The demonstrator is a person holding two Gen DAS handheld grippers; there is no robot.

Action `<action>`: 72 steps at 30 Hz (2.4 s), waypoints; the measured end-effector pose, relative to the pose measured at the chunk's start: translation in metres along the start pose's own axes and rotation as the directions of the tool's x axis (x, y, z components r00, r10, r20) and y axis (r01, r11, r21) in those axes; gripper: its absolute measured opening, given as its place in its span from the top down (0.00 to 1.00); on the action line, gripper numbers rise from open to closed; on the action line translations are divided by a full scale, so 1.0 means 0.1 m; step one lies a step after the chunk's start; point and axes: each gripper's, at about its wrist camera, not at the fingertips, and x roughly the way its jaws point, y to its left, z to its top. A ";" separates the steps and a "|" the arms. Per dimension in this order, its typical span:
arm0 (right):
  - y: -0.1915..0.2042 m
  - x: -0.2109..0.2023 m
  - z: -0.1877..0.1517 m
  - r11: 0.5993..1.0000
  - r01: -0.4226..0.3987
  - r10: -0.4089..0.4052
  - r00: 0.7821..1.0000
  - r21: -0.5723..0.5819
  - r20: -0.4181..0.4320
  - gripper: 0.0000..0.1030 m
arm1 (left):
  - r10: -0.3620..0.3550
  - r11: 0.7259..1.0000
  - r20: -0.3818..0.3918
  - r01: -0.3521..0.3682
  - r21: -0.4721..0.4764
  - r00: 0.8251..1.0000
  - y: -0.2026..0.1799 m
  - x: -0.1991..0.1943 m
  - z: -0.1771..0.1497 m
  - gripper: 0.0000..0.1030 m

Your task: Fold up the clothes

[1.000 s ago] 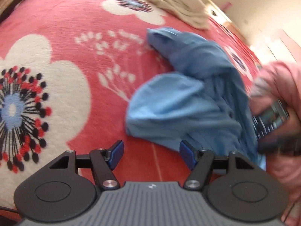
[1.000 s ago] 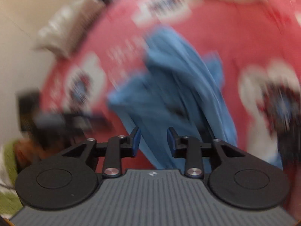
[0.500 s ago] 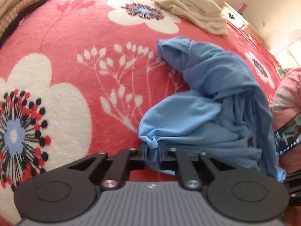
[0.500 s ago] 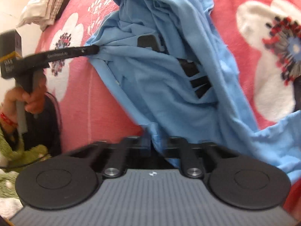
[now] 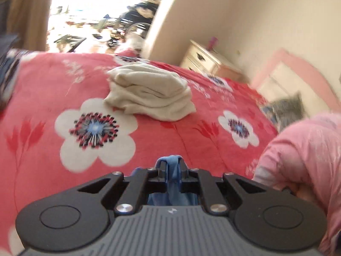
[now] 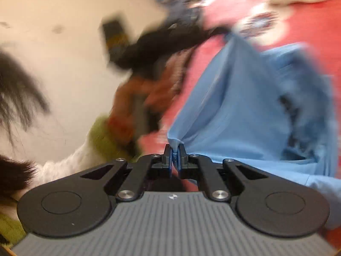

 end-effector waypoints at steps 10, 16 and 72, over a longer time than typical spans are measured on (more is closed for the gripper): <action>-0.81 1.67 -0.08 0.979 0.194 -0.192 0.981 0.055 -0.042 0.91 | 0.113 0.978 -0.161 -0.138 -0.155 0.981 1.04 0.09 -0.45 0.56; -0.76 1.17 0.01 0.990 0.143 -0.143 0.989 0.016 0.023 0.47 | 0.072 0.938 -0.104 -0.102 -0.331 0.992 1.39 -0.42 -1.07 0.44; 1.59 -1.24 0.65 0.704 0.591 -0.073 0.612 -0.394 0.788 0.97 | 0.127 0.979 0.695 -0.201 0.025 0.708 -0.60 -3.41 -0.44 0.94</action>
